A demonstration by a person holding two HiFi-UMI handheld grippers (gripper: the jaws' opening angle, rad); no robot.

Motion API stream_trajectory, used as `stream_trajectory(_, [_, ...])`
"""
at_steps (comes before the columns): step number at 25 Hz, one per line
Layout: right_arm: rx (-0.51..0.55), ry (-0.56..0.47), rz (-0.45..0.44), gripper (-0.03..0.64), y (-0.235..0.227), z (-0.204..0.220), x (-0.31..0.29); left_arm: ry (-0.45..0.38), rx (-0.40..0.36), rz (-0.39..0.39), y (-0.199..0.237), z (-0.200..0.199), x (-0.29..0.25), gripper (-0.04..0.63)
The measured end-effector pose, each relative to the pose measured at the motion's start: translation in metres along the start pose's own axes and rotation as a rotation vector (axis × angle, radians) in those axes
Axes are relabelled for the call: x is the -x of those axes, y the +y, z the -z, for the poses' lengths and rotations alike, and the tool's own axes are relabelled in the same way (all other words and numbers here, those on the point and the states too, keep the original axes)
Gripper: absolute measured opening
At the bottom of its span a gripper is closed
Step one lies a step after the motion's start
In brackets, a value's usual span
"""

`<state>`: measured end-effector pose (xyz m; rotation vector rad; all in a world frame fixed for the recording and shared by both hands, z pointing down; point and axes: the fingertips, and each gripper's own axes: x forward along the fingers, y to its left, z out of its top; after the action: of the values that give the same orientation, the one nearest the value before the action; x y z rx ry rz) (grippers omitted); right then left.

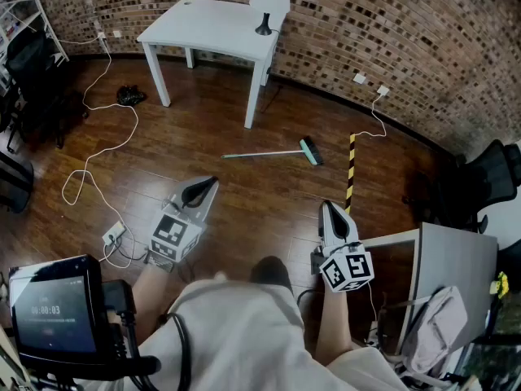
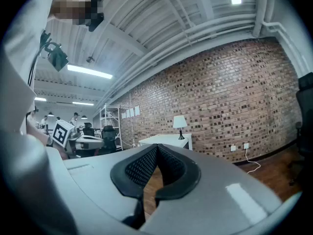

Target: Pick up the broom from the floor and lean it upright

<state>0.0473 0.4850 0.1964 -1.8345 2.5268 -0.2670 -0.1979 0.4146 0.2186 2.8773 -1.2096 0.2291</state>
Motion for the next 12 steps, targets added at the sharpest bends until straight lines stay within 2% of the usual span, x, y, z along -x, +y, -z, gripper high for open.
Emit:
stream_trajectory(5, [-0.010, 0.006, 0.003, 0.014, -0.016, 0.005, -0.023, 0.009, 0.009, -0.004, 0.015, 0.007, -0.017, 0.000])
stream_trajectory(10, [-0.002, -0.004, -0.036, 0.014, -0.048, -0.003, -0.074, 0.016, 0.016, -0.034, 0.037, 0.008, -0.064, 0.000])
stream_trajectory(12, [0.005, -0.038, -0.062, 0.014, -0.064, -0.012, -0.098, 0.016, 0.018, -0.053, 0.047, 0.005, -0.091, 0.000])
